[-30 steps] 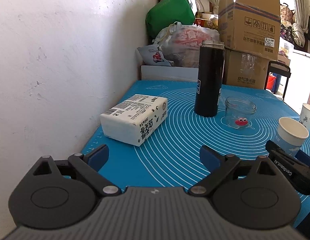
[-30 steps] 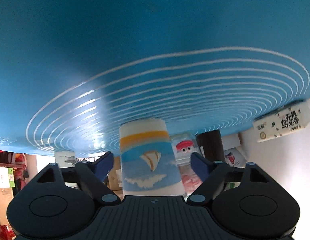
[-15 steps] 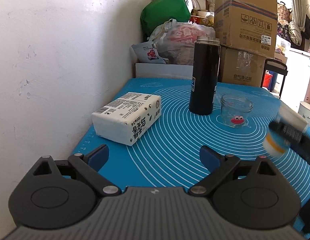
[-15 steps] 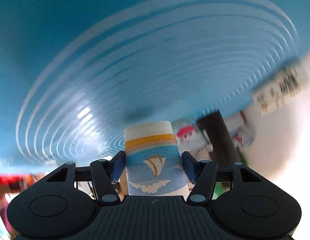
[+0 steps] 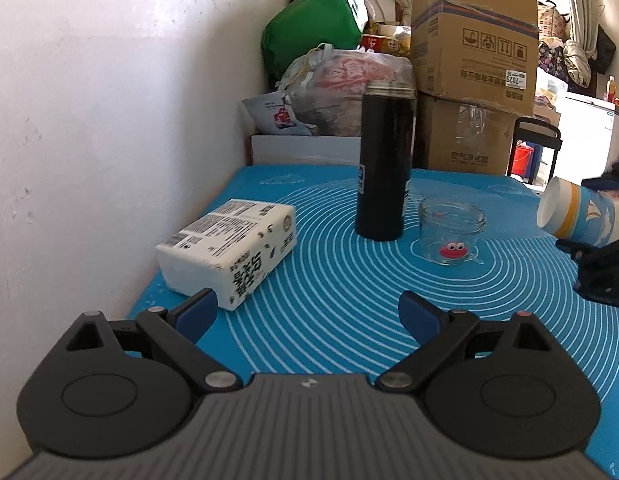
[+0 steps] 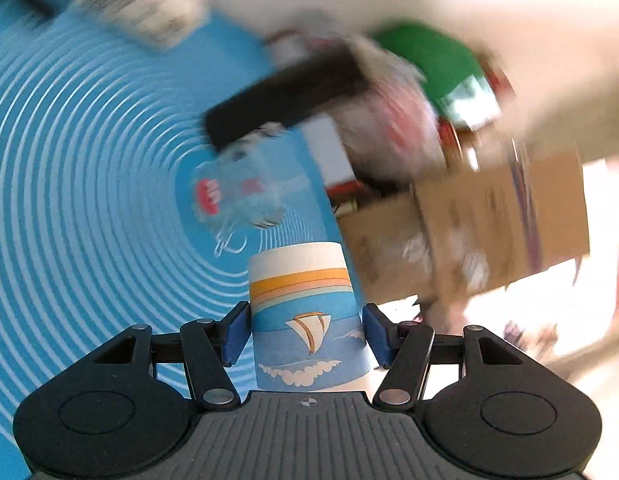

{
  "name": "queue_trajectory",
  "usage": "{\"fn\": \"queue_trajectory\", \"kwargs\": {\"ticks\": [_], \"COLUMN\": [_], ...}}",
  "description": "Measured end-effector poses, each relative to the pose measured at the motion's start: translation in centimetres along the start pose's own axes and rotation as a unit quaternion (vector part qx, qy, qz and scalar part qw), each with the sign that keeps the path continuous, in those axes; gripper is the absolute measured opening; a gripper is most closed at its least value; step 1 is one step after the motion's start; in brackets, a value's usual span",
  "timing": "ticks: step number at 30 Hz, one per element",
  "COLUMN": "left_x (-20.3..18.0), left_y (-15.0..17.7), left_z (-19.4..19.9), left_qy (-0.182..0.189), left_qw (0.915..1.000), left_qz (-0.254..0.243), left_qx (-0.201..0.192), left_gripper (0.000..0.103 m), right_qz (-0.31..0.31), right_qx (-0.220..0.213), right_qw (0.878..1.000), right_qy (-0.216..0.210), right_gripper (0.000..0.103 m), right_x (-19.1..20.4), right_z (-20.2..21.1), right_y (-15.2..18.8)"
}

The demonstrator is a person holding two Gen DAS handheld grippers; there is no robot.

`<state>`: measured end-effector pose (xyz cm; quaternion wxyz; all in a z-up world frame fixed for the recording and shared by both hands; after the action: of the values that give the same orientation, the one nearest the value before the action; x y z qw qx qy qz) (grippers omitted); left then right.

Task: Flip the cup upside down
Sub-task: 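Roll the right tool to turn the sailboat cup rim-down, then lower the inverted sailboat cup onto the mat and open the right gripper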

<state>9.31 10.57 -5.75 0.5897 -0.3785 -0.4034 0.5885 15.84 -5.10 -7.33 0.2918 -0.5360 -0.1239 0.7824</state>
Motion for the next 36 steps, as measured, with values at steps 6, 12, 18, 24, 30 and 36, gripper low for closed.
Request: {"fn": "queue_trajectory", "kwargs": {"ticks": [6, 12, 18, 24, 30, 36], "left_x": [-1.7, -3.6, -5.0, -5.9, -6.3, -6.6], "left_y": [-0.3, -0.4, -0.1, 0.1, 0.4, 0.5], "left_z": [-0.4, -1.1, -1.4, -1.2, -0.7, -0.3], "left_qy": [0.002, 0.011, 0.020, 0.026, 0.029, 0.033], "left_qw": [0.9999, 0.9999, 0.9997, 0.9995, 0.9993, 0.9991], "left_qz": [-0.013, -0.009, -0.006, -0.007, -0.010, -0.009], "left_qx": [0.001, 0.007, 0.014, 0.017, 0.021, 0.026], "left_gripper": [0.096, 0.096, 0.096, 0.096, 0.096, 0.096], "right_qz": [-0.289, -0.431, -0.475, -0.463, -0.458, -0.465], "right_qx": [-0.020, -0.019, -0.026, -0.023, -0.005, 0.010], "right_qw": [0.956, 0.900, 0.877, 0.884, 0.886, 0.881], "right_qy": [-0.047, -0.060, -0.064, -0.065, -0.072, -0.081], "right_gripper": [0.057, 0.057, 0.057, 0.057, 0.056, 0.056], "right_x": [-4.2, -4.1, -3.4, -2.6, -2.2, -2.0], "right_z": [-0.3, -0.9, -0.9, 0.6, 1.6, 1.9], "right_y": [4.2, 8.3, 10.3, 10.5, 10.9, 11.6]}}
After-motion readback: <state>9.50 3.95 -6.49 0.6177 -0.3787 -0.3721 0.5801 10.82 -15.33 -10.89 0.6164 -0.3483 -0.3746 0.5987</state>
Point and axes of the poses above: each gripper's, at about its wrist camera, not at the fingertips, and z roughly against the way its jaws point, x to its left, y to its underside, the point moved 4 cm from there along -z, roughly the way its jaws point, and after that the axes turned 4 degrees about -x, right-handed, at the moved point
